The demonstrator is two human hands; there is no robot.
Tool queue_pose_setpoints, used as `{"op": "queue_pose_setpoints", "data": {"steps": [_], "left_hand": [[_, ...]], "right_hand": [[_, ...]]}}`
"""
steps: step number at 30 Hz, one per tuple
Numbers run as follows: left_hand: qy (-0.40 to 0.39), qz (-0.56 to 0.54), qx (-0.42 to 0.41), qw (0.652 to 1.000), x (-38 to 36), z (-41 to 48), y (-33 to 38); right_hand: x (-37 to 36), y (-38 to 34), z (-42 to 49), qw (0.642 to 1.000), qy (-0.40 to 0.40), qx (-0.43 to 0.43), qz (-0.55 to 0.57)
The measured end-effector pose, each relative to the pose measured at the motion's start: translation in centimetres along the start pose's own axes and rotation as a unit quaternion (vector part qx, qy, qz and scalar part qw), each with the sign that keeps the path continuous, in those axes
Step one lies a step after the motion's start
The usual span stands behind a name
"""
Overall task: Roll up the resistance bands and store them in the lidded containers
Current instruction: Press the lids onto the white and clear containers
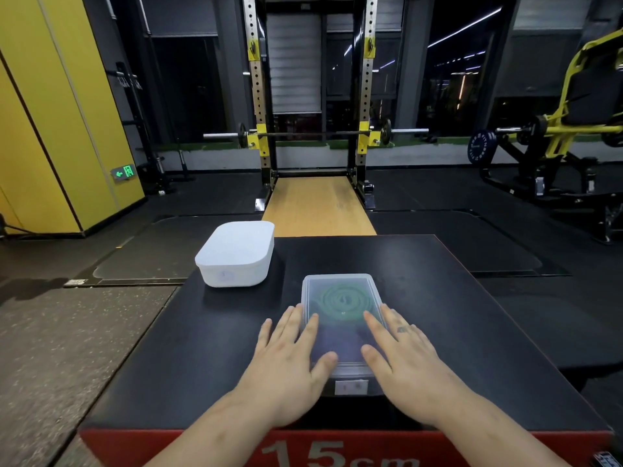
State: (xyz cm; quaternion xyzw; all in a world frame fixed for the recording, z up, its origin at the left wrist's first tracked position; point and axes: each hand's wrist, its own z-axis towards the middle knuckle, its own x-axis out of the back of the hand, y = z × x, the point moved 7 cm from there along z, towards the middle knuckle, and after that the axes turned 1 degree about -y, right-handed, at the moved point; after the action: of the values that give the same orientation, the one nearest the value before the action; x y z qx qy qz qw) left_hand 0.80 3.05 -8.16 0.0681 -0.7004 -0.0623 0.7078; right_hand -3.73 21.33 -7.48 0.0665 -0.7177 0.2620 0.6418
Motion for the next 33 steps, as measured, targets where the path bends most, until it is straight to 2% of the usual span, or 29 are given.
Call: {"op": "queue_pose_setpoints", "data": {"steps": [5, 9, 13, 18, 25, 29, 33], "left_hand": [[-0.006, -0.032, 0.001, 0.999, -0.8, -0.3, -0.2], [-0.014, -0.012, 0.008, 1.000, -0.2, 0.0, -0.3], [0.032, -0.001, 0.005, 0.999, 2.0, 2.1, -0.4], [-0.034, -0.018, 0.006, 0.999, 0.0, 3.4, -0.3], [-0.041, -0.009, -0.005, 0.999, 0.1, 3.9, -0.5], [0.007, -0.001, -0.006, 1.000, 2.3, 6.0, -0.2], [-0.052, -0.007, 0.010, 0.999, 0.7, 7.4, -0.5]], "right_hand": [[-0.6, 0.1, -0.1, 1.000, -0.011, 0.002, 0.015], [-0.2, 0.0, 0.0, 1.000, -0.021, 0.001, 0.003], [1.4, -0.6, 1.9, 1.000, -0.008, -0.005, 0.007], [-0.1, 0.0, 3.8, 1.000, -0.025, -0.010, -0.002], [0.1, 0.2, 3.9, 0.998, -0.055, -0.006, 0.002], [1.6, 0.5, 6.3, 0.999, -0.023, -0.030, 0.009], [0.7, 0.8, 7.9, 0.999, -0.044, -0.031, -0.004]]}}
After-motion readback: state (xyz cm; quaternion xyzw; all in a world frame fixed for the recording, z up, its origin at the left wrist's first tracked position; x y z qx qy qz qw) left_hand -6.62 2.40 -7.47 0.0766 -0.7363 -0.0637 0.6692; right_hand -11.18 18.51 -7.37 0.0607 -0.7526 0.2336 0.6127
